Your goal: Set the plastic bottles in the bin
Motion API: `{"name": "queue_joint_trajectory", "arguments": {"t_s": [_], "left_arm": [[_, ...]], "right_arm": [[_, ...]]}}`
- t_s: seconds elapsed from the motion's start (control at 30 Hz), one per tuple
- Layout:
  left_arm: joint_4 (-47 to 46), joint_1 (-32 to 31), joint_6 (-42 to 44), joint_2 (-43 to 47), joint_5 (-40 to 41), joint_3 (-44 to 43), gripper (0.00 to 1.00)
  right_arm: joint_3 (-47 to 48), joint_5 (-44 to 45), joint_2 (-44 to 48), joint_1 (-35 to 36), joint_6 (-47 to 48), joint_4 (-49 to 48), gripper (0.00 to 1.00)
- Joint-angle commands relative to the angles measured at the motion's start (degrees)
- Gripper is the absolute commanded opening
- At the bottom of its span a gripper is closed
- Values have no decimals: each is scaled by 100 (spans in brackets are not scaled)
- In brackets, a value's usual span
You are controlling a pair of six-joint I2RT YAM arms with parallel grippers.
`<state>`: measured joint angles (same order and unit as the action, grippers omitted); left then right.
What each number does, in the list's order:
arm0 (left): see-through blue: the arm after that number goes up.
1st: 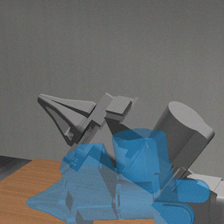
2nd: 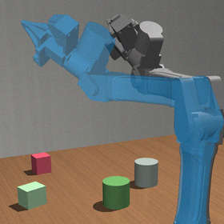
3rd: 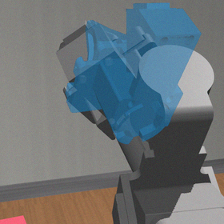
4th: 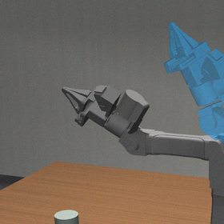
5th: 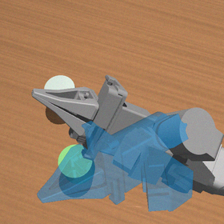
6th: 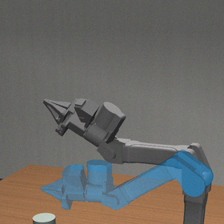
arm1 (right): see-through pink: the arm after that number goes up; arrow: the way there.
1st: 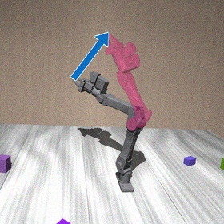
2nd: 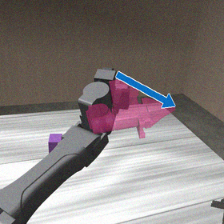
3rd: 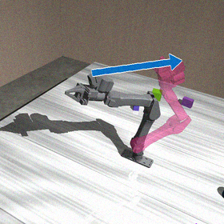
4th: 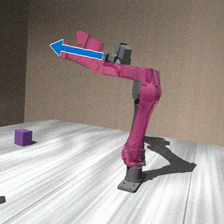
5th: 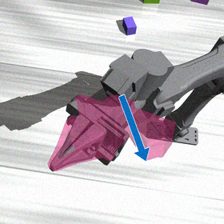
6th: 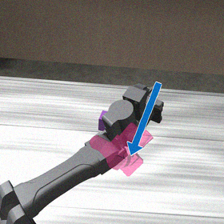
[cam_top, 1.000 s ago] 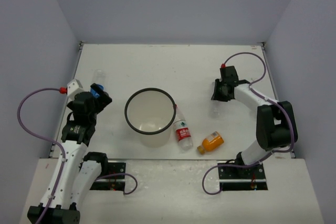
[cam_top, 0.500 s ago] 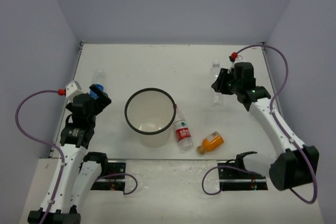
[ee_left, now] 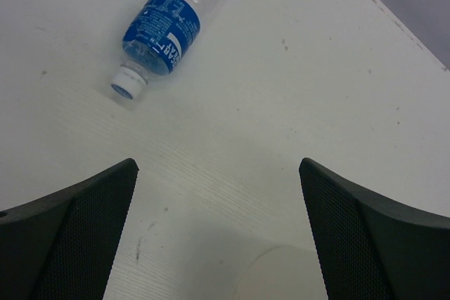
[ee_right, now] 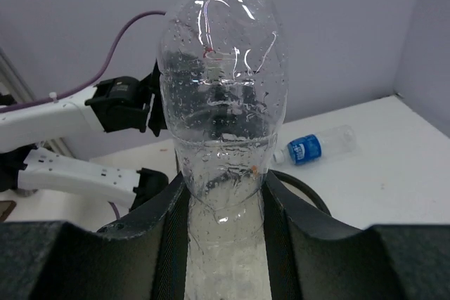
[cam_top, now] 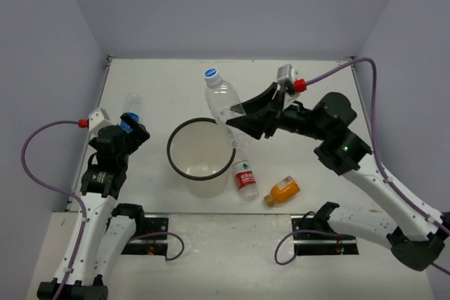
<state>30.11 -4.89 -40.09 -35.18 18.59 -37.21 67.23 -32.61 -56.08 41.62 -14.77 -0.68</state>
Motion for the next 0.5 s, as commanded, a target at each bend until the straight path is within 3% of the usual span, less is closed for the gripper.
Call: {"name": "queue_joint_trajectory", "arguments": {"t_s": [0.0, 0.17, 0.3, 0.47], "left_arm": [[-31, 31, -190, 50, -134, -5, 100], [-32, 31, -141, 72, -148, -13, 100], [-30, 39, -156, 73, -128, -23, 100], [-40, 31, -216, -21, 26, 11, 100]], "right_arm": [[-16, 148, -869, 584, 38, -1090, 13], [18, 409, -1392, 899, -84, -1314, 20], [-487, 518, -1408, 1014, -373, -1733, 23], [-1024, 474, -1423, 1091, -732, -2138, 36]]}}
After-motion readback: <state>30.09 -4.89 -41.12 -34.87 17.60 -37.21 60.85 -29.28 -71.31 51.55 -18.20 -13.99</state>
